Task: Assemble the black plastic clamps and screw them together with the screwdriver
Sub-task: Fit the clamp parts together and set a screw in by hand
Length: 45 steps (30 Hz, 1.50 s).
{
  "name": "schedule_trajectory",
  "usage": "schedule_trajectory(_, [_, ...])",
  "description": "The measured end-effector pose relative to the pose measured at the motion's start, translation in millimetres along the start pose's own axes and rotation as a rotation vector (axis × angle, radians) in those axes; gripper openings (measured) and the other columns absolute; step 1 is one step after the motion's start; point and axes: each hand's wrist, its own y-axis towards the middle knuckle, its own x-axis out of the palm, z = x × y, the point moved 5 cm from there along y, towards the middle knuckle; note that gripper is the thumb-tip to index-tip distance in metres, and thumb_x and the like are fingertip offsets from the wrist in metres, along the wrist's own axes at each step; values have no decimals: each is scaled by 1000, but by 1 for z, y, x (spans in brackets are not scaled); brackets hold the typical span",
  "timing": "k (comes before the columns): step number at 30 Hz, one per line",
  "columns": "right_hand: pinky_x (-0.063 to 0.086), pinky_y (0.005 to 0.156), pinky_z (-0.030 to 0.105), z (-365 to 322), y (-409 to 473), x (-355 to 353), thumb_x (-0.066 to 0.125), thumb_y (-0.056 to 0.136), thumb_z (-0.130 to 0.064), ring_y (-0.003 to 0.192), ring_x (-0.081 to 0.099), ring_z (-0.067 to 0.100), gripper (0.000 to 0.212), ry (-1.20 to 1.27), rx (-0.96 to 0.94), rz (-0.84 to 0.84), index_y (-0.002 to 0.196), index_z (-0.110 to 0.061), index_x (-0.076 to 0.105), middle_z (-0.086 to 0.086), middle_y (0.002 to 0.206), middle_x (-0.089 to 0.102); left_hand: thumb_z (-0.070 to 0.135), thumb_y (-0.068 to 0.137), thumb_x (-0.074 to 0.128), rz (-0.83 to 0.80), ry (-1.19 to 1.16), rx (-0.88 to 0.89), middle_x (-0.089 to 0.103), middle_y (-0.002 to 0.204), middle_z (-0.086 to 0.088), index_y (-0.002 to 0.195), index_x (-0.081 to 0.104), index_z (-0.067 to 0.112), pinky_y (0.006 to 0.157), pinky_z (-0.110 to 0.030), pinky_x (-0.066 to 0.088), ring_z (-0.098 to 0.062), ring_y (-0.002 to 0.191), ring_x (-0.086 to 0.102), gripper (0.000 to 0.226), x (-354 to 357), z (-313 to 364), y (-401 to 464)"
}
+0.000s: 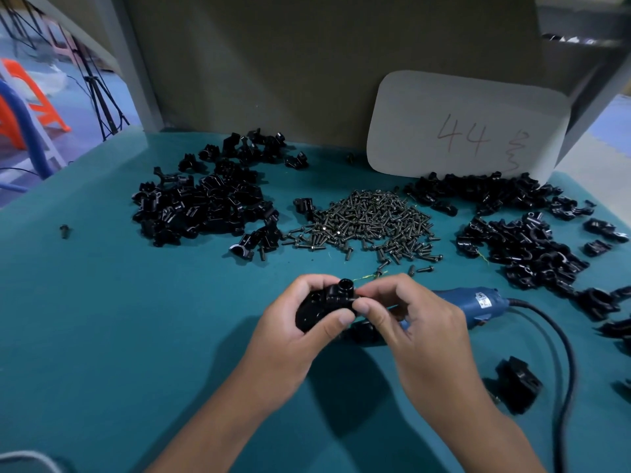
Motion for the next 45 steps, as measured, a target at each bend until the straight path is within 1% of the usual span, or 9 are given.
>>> schedule_trajectory(3, [39,66,3,2,-1,3,60,88,-42,81,63,-6,12,8,26,3,87,-32,66,-21,81,68,50,81,71,5,47,15,71,97,12,107,65,38,80,-22,55,-7,88,68,29,0,-1,0])
schedule_trajectory(15, [41,63,10,9,-4,8,46,83,-64,78,60,0,31,58,179,-85,82,-36,59,-25,81,64,51,81,69,-1,133,26,71,99,15,108,63,39,80,-24,56,-6,89,69,30,0,1,-1])
schedule_trajectory(17, [43,66,9,9,-3,9,52,84,-60,82,61,-1,23,51,153,-133,90,-39,61,-26,89,65,45,82,72,19,93,13,72,97,14,106,65,34,78,-17,53,-4,88,68,27,-2,0,1])
schedule_trajectory(21, [43,72,9,9,0,4,57,99,-42,87,61,1,15,-71,-12,-109,95,-30,65,-18,89,64,34,84,72,-5,40,-14,73,96,11,107,65,25,78,-19,54,-6,86,69,25,-1,-2,3])
schedule_trajectory(26, [37,75,22,5,-2,7,39,109,-26,79,46,13,25,-274,-192,-101,89,-22,53,-14,84,44,47,79,73,-41,1,-19,73,98,6,104,66,33,88,-41,59,-13,90,71,29,4,-3,0])
schedule_trajectory(33, [38,65,26,8,1,9,24,104,-53,71,50,15,47,-228,13,-176,72,-25,43,-8,68,48,51,82,71,-50,81,9,72,100,9,107,64,40,90,-48,57,-15,93,70,29,3,-4,0])
schedule_trajectory(38, [36,71,32,5,-4,10,26,107,-45,82,43,11,28,-323,-123,-357,83,-33,33,-14,82,40,52,80,72,-43,47,-8,71,100,10,105,65,41,92,-55,55,-13,94,68,28,3,-5,0])
schedule_trajectory(43, [42,62,43,9,3,3,18,99,-61,70,49,16,46,-266,-14,-365,74,-29,39,-8,75,51,51,83,70,-91,86,22,71,102,10,108,63,41,91,-47,57,-15,97,69,28,7,-3,-2])
schedule_trajectory(45, [39,61,36,9,2,1,16,98,-64,70,49,13,47,-313,-26,-370,75,-31,40,-11,77,52,49,82,71,-88,73,19,72,100,10,106,64,41,91,-44,57,-13,94,70,26,8,-3,-1])
